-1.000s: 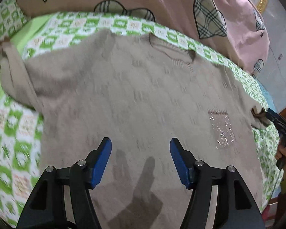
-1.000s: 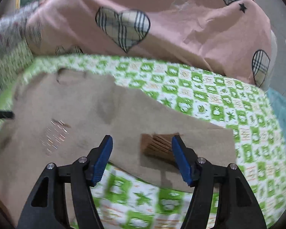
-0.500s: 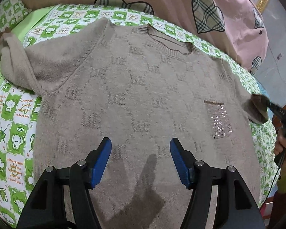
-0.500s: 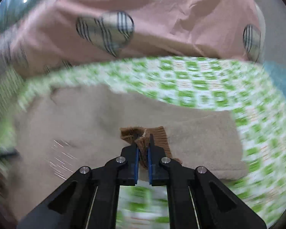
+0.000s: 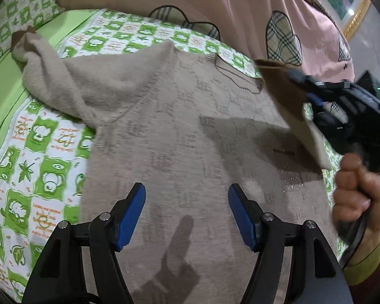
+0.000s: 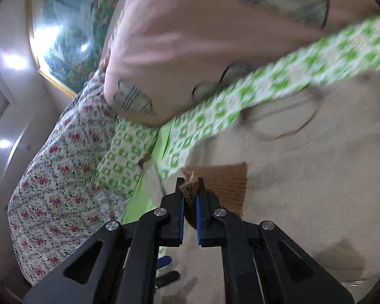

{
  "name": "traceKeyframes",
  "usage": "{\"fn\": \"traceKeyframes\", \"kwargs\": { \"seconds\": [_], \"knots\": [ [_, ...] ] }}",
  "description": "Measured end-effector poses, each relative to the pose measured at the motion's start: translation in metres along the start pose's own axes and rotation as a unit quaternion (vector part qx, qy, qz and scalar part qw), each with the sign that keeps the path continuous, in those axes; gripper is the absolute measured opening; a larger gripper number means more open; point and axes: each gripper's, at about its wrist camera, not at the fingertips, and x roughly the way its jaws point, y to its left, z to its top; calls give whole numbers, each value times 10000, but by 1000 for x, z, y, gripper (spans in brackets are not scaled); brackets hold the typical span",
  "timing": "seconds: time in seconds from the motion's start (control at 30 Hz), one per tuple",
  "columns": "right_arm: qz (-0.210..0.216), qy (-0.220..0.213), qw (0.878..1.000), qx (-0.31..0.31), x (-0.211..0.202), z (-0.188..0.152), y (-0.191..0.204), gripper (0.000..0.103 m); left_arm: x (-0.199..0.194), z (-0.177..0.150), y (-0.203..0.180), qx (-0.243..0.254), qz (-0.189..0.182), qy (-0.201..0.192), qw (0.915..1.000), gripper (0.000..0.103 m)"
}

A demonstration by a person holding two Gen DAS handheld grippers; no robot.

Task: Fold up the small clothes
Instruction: 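Grasp the brown sleeve cuff with the right gripper, then carry the cuff toward the left gripper while the left gripper grasps it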

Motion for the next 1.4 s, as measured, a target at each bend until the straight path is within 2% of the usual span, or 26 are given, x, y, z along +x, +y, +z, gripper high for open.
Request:
{"fn": "traceKeyframes", "kwargs": {
  "seconds": [0.1, 0.3, 0.37, 0.43, 0.47, 0.63, 0.7, 0.73, 0.77, 0.83, 0.9, 0.97, 1.0, 1.1, 1.17, 1.27, 1.33, 1.4],
  "knots": [
    [163, 275, 9994, 135, 41, -15, 1, 8, 0, 4, 9, -103, -50, 21, 9999, 69],
    [21, 701, 9970, 327, 70, -35, -13, 13, 17, 18, 12, -257, -384, 157, 9988, 69],
    [-16, 667, 9971, 372, 63, -37, -17, 18, 29, 24, 8, -295, -577, 269, 9975, 70],
    [-96, 482, 9982, 342, 42, -38, -20, 39, 44, 33, 4, -315, -727, 390, 9961, 71],
    [-135, 372, 9988, 299, 31, -38, -20, 43, 51, 37, 1, -318, -758, 425, 9957, 71],
    [-474, -123, 9986, 189, -36, -42, -26, 45, 86, 60, -5, -466, -818, 540, 9941, 73],
    [-658, -277, 9973, 185, -58, -46, -31, 45, 93, 67, -5, -469, -779, 405, 9950, 56],
    [-771, -363, 9961, 208, -71, -48, -35, 45, 95, 70, -7, -376, -710, 346, 9962, 18],
    [-896, -450, 9947, 241, -83, -51, -40, 45, 98, 71, -8, -301, -682, 377, 9965, 5],
    [-1130, -602, 9913, 299, -102, -52, -50, 45, 86, 73, -11, -198, -585, 165, 9980, 4],
    [-1406, -741, 9867, 334, -121, -52, -62, 45, 58, 75, -14, -13, -404, -391, 9984, 4],
    [-1766, -925, 9793, 355, -140, -48, -75, 45, 48, 75, -7, 74, -175, -602, 9980, 4],
    [-1924, -991, 9755, 395, -146, -44, -83, 45, 50, 75, 0, 53, -80, -555, 9984, 4],
    [-2260, -980, 9682, 449, -151, -28, -102, 45, 64, 73, 17, -145, -117, -220, 9996, 4],
    [-2474, -825, 9642, 468, -145, -14, -115, 46, 64, 70, 18, -118, -22, -279, 9995, 4],
    [-2674, -669, 9602, 447, -135, 5, -131, 52, 64, 68, 26, -290, 3, -288, 9992, 4],
    [-2799, -515, 9579, 378, -127, 15, -143, 60, 68, 65, 32, -371, -43, -196, 9991, 4],
    [-2761, -339, 9599, 342, -118, 22, -154, 60, 68, 62, 33, -293, 13, -156, 9994, 4]
  ]
}}
